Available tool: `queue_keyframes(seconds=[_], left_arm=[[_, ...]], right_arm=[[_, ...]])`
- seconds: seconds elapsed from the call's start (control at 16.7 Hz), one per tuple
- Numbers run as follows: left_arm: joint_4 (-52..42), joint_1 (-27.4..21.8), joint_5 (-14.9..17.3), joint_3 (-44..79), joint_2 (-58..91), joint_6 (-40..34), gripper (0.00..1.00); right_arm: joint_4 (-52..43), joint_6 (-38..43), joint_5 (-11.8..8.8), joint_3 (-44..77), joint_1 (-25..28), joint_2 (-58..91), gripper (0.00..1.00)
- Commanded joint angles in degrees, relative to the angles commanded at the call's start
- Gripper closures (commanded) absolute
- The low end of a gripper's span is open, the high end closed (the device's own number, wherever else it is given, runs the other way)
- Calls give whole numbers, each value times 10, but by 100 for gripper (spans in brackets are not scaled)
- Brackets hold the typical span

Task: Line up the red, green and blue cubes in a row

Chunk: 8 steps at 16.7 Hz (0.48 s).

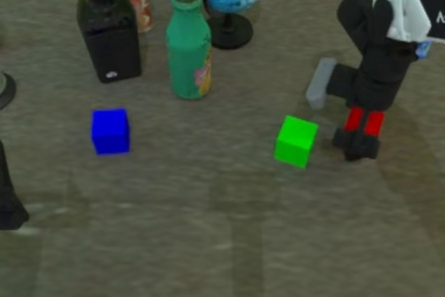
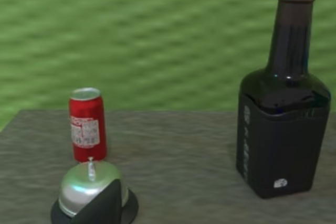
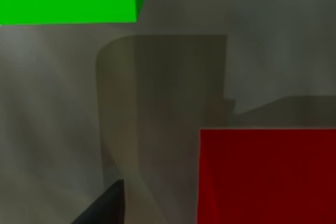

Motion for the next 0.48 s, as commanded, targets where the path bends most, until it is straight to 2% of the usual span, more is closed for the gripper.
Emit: queue_keyframes(seconds=[0.12, 0.48], left_arm=[[0, 0, 0, 0, 0, 0, 0], [0, 0, 0, 0, 0, 0, 0]], right_arm=[[0, 0, 0, 0, 0, 0, 0], [0, 0, 0, 0, 0, 0, 45]])
